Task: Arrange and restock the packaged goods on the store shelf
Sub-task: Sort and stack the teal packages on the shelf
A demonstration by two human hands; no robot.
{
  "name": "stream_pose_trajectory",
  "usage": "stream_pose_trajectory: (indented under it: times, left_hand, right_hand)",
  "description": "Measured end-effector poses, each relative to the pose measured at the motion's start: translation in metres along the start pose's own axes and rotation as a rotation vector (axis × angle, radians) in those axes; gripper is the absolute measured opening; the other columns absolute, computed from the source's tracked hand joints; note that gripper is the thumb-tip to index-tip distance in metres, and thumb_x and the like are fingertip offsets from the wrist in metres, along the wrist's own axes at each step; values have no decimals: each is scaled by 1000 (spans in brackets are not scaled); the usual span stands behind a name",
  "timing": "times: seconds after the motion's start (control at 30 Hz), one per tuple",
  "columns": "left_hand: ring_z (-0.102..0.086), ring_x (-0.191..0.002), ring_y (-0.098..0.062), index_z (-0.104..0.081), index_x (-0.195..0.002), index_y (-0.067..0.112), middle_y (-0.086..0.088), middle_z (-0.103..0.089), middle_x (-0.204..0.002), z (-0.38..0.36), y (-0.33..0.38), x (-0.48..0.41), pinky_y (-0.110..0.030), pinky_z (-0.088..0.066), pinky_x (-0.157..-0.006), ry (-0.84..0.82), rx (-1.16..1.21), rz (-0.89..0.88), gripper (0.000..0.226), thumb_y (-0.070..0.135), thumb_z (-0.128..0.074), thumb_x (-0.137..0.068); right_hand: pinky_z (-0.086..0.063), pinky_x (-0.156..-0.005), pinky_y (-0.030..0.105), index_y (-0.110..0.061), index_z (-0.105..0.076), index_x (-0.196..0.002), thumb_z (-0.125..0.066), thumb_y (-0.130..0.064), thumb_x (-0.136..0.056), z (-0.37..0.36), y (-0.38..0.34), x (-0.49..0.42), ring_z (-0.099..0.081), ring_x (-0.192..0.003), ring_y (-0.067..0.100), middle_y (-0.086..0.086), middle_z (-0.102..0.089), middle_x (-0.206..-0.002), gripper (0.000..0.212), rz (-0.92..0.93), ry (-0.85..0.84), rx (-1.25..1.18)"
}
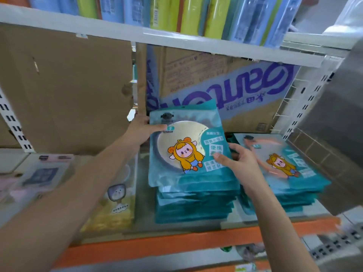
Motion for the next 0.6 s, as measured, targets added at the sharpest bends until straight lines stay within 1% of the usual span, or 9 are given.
stream_pose_trajectory:
  times: [0.1,0.2,0.27,0.3,0.33,0.37,0.43,0.5,0.6]
  left_hand:
    - [-62,-73,-19,-65,-100,5,-9,-67,-91,-13,-9,-6,-20,-50,-56,1,-35,43,24,9,-71,-77]
    - [-63,-79,-20,-64,-102,0,-7,-67,-93,-21,-22,-11,-18,-50,-54,4,-90,73,30,8,-74,-74]
    - [-63,-77,-19,-62,-98,1,-5,-66,-90,-23,-29,-10,-16,-52,-53,15,-87,105,28,6,-74,-73]
    - [-63,-77,-19,-62,-98,2,-6,-66,-91,-24,-32,-11,-18,-53,-55,14,-80,124,29,5,-75,-72]
    - [-63,-76,-19,-63,-99,2,-7,-67,-93,-25,-34,-11,-21,-53,-59,13,-84,135,30,5,-76,-72]
    - [-63,-73,-18,-64,-98,2,-7,-67,-91,-26,-35,-11,-22,-52,-61,16,-98,132,29,5,-75,-72]
    - [-60,-68,-13,-64,-96,4,-2,-64,-82,-28,-33,-10,-20,-48,-60,38,-133,122,25,4,-74,-73]
    - [-58,-68,-12,-64,-98,5,-1,-63,-82,-29,-32,-9,-19,-45,-58,51,-155,116,25,5,-73,-75]
    - [-59,-77,-16,-65,-106,4,-6,-63,-94,-30,-33,-7,-18,-43,-59,60,-186,112,31,10,-72,-77]
  right_hand:
    - [-57,-76,37,-34,-56,-83,-71,-19,-80,9,8,-9,-69,-81,15,-8,-68,-87,22,-19,-19,59]
    - [-56,-75,35,-34,-57,-79,-69,-21,-82,15,18,-14,-67,-77,9,-12,-66,-84,18,-20,-28,176]
    - [-56,-77,35,-30,-60,-85,-68,-28,-82,18,24,-15,-66,-79,9,-11,-67,-86,9,-24,-34,272]
    - [-56,-79,35,-25,-63,-92,-68,-32,-82,19,26,-14,-65,-82,10,-8,-67,-91,13,-31,-37,331]
    - [-55,-81,36,-21,-64,-102,-67,-36,-82,19,29,-14,-65,-86,12,-6,-67,-97,26,-37,-40,382]
    - [-55,-83,38,-17,-63,-110,-67,-40,-81,20,30,-14,-65,-90,15,-3,-67,-102,37,-48,-35,426]
    - [-54,-85,43,-16,-62,-117,-65,-47,-79,21,32,-14,-64,-96,18,-1,-68,-109,50,-53,-36,495]
    - [-53,-85,44,-18,-62,-119,-64,-52,-78,23,31,-13,-64,-98,18,-1,-68,-110,54,-39,-37,531]
    - [-52,-87,44,-19,-60,-119,-62,-54,-79,25,31,-13,-62,-102,18,-2,-67,-112,54,-40,-33,554]
Point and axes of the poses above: each hand's wrist, its own x-axis away from the middle knuckle, its own z-axis out of the back of the hand, y = z × x, the point moved 6 cm from there along -x, towards the middle knuckle
